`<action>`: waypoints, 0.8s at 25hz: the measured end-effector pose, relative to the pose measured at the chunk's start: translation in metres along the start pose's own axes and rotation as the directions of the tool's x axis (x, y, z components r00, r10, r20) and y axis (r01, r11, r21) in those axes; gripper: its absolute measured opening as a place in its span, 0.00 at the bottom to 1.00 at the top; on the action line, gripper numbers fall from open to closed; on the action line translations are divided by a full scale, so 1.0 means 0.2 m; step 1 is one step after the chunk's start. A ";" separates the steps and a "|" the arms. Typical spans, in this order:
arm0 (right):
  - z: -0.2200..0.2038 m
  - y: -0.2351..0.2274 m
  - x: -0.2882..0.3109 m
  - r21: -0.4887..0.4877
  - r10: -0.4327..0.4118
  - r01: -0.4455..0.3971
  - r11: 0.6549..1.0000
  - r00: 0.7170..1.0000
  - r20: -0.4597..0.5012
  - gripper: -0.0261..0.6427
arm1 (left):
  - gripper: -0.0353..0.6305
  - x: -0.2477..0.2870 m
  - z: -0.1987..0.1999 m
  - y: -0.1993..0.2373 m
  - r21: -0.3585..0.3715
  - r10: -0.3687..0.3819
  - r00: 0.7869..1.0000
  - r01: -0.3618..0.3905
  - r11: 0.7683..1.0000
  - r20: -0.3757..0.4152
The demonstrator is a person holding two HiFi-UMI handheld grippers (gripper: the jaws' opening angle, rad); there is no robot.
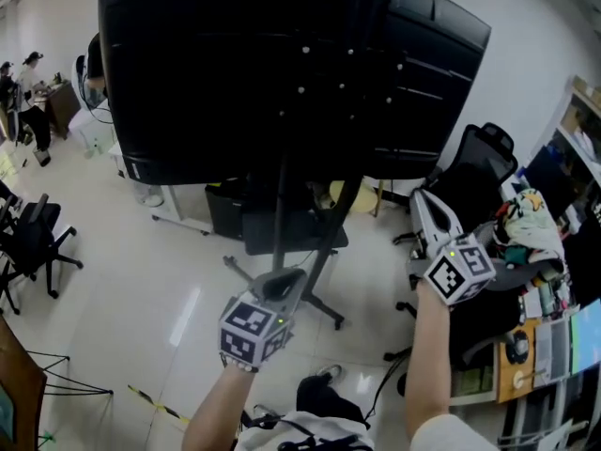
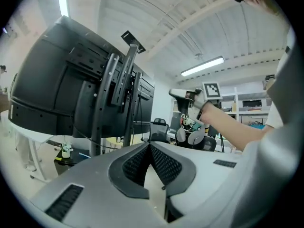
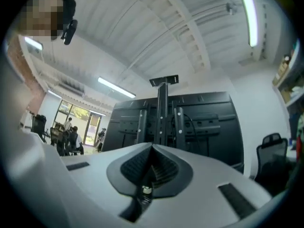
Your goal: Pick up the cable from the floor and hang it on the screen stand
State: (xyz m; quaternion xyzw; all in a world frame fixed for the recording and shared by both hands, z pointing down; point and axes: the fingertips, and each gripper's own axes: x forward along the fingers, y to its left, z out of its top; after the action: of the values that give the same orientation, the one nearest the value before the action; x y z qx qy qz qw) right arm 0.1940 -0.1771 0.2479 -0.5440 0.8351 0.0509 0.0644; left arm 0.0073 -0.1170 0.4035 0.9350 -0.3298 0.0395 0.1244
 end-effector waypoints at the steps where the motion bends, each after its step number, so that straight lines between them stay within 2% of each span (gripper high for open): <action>1: -0.09 0.04 -0.07 0.061 0.003 -0.002 0.998 1.000 -0.009 0.04 | 0.05 -0.03 -0.03 0.00 -0.011 0.009 1.000 -0.008 1.000 0.005; 4: -0.37 0.16 -0.26 0.203 0.019 -0.004 0.979 0.997 -0.071 0.04 | 0.05 -0.07 -0.11 0.00 -0.040 0.045 0.999 -0.045 0.998 0.017; 7: -0.61 0.26 -0.42 0.271 0.063 -0.018 0.962 0.985 -0.160 0.04 | 0.05 -0.08 -0.17 -0.07 -0.058 0.083 0.996 -0.082 0.995 0.020; 11: -0.81 0.36 -0.59 0.293 0.118 -0.048 0.955 0.967 -0.226 0.04 | 0.05 -0.04 -0.27 -0.19 -0.077 0.110 0.994 -0.109 0.991 0.004; 15: -0.98 0.34 -0.75 0.292 0.127 -0.037 0.956 0.946 -0.297 0.05 | 0.05 0.02 -0.37 -0.31 -0.095 0.115 0.993 -0.116 0.989 -0.024; 20: -1.06 0.32 -0.86 0.330 0.160 -0.042 0.943 0.927 -0.340 0.05 | 0.05 0.05 -0.46 -0.41 -0.131 0.139 0.989 -0.146 0.981 -0.057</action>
State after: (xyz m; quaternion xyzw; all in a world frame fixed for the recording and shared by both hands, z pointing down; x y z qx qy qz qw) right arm 0.1924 -0.0287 0.4857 -0.4821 0.8570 -0.1817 -0.0068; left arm 0.0667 -0.0384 0.4774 0.8972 -0.3947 0.0483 0.1920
